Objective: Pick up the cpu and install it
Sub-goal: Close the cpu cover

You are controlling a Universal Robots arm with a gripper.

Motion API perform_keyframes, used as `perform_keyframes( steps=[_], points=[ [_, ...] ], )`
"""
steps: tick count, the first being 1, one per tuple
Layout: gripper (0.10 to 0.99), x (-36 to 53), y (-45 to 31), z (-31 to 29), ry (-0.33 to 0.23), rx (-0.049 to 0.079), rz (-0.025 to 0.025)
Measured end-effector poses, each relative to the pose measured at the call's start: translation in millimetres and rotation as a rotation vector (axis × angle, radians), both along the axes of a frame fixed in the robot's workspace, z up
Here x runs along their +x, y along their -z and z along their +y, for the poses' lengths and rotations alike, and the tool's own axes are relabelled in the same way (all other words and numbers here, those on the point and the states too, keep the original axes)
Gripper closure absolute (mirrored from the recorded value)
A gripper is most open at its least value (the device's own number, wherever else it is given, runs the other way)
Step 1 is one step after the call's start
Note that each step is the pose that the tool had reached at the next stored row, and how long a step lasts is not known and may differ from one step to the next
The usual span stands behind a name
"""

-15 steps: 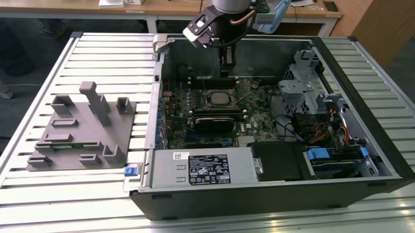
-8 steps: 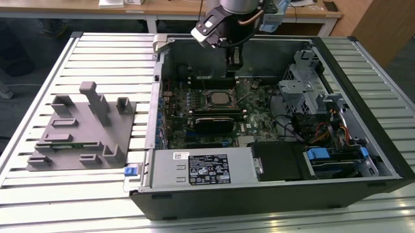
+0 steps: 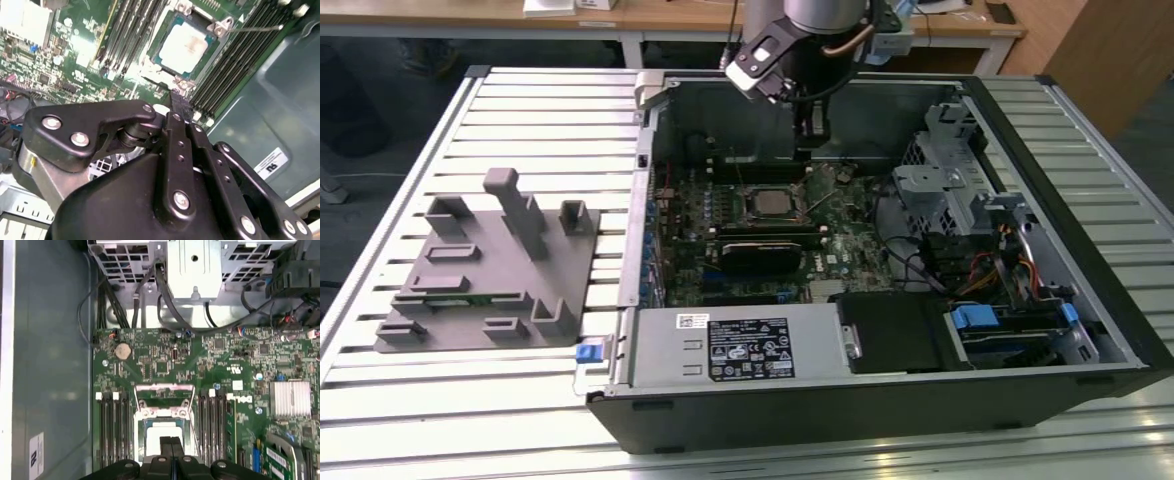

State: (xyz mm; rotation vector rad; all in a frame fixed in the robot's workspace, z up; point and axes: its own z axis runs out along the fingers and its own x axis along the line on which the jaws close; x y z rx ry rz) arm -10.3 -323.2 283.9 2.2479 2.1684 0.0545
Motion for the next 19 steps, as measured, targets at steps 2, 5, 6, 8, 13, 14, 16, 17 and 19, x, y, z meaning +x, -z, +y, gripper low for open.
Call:
perform_keyframes(
  steps=[2,5,6,8,13,14,16,17,19],
  points=[
    [0.980,4.7,2.3,0.0,0.000,0.000,-0.0001],
    [0.980,13.2,4.3,0.0,0.000,0.000,0.0000],
    [0.980,16.3,4.5,0.0,0.000,0.000,0.0000],
    [0.980,23.2,5.1,0.0,0.000,0.000,-0.0001],
    [0.980,32.6,7.0,0.0,0.000,0.000,0.0000],
    [0.980,33.5,7.5,0.0,0.000,0.000,-0.0001],
    [0.980,36.7,8.4,0.0,0.000,0.000,-0.0001],
    [0.980,38.7,8.9,0.0,0.000,0.000,0.0000],
    [0.980,42.5,9.8,0.0,-0.001,0.000,0.0000]
  ],
)
